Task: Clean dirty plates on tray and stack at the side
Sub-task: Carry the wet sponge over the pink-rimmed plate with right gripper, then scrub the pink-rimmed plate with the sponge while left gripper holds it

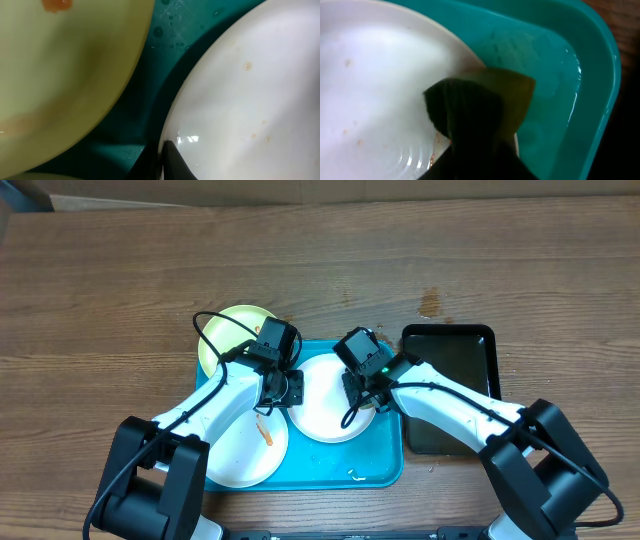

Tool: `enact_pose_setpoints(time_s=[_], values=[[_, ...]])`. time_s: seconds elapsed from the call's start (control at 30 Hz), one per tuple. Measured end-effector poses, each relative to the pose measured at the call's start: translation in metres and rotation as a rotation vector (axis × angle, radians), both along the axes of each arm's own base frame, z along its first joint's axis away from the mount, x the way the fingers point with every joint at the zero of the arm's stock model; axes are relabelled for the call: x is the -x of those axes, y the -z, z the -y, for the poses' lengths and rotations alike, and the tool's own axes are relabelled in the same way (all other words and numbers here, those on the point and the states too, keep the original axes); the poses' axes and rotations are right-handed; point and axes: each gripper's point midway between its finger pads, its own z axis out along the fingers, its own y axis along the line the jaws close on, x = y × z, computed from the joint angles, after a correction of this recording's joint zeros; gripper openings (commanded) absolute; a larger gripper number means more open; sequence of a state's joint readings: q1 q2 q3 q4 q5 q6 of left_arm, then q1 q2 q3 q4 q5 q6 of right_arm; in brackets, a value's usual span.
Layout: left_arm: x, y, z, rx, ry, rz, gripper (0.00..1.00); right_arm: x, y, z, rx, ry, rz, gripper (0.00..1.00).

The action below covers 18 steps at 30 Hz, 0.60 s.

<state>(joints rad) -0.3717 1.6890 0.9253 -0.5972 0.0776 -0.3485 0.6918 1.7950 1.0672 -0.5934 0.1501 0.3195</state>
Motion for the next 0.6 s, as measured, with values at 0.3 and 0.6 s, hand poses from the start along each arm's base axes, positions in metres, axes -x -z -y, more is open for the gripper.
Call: enact_pose_setpoints(time_s=[0.3, 0.6], values=[[0.0, 0.0, 0.0, 0.0, 0.0, 0.0, 0.04, 0.0, 0.001, 0.003, 0.001, 0.045, 0.001, 0.04], [0.0, 0.0, 0.0, 0.0, 0.0, 0.0, 0.04, 0.001, 0.012, -0.003, -0.095, 0.106, 0.013, 0.04]])
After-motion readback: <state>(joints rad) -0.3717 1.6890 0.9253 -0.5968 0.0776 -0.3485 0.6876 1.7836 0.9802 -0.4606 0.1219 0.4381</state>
